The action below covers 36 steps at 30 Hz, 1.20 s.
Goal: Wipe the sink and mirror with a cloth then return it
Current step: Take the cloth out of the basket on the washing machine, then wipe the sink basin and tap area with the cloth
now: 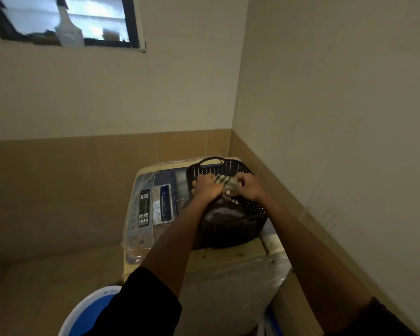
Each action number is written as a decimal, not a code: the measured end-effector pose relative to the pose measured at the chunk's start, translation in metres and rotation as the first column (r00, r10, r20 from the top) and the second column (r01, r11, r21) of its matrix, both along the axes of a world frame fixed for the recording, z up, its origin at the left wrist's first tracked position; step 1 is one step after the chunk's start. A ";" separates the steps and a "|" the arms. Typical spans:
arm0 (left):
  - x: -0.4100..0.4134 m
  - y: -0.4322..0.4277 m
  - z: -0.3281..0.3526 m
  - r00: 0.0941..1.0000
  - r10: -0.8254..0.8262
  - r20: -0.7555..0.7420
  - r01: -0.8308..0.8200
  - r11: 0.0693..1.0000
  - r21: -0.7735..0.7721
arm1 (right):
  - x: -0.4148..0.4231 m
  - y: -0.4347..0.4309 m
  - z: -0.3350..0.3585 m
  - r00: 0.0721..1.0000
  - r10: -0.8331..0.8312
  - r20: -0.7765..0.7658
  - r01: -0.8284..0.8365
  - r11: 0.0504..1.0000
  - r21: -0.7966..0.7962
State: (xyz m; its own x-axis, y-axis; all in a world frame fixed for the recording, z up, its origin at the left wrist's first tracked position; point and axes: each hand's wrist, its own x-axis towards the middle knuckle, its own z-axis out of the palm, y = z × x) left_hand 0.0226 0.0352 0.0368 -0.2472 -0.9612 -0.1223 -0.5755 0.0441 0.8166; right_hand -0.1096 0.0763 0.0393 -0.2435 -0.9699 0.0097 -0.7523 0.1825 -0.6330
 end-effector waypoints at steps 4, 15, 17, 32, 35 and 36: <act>0.028 0.024 0.027 0.995 -0.036 -0.098 0.026 0.995 -0.097 | 0.023 0.020 0.033 0.998 0.063 0.004 -0.063 0.991 -0.117; 0.189 0.120 0.079 0.805 0.149 -0.575 -0.232 0.970 -0.073 | 0.174 0.074 0.103 0.911 0.399 0.106 -0.343 0.874 -0.344; 0.229 0.142 0.078 0.770 0.198 -0.607 -0.315 0.945 -0.091 | 0.214 0.082 0.106 0.875 0.475 0.093 -0.413 0.833 -0.369; 0.557 0.396 0.106 0.534 0.576 -0.618 -0.819 0.534 -0.211 | 0.593 0.234 0.143 0.352 0.936 0.008 -0.828 0.316 -0.463; 0.617 0.458 0.103 0.415 0.666 -0.620 -0.900 0.400 -0.173 | 0.671 0.289 0.149 0.185 0.982 0.048 -0.865 0.186 -0.467; 0.637 0.480 0.102 0.372 0.698 -0.612 -0.924 0.340 -0.175 | 0.696 0.309 0.151 0.126 0.991 0.053 -0.873 0.136 -0.468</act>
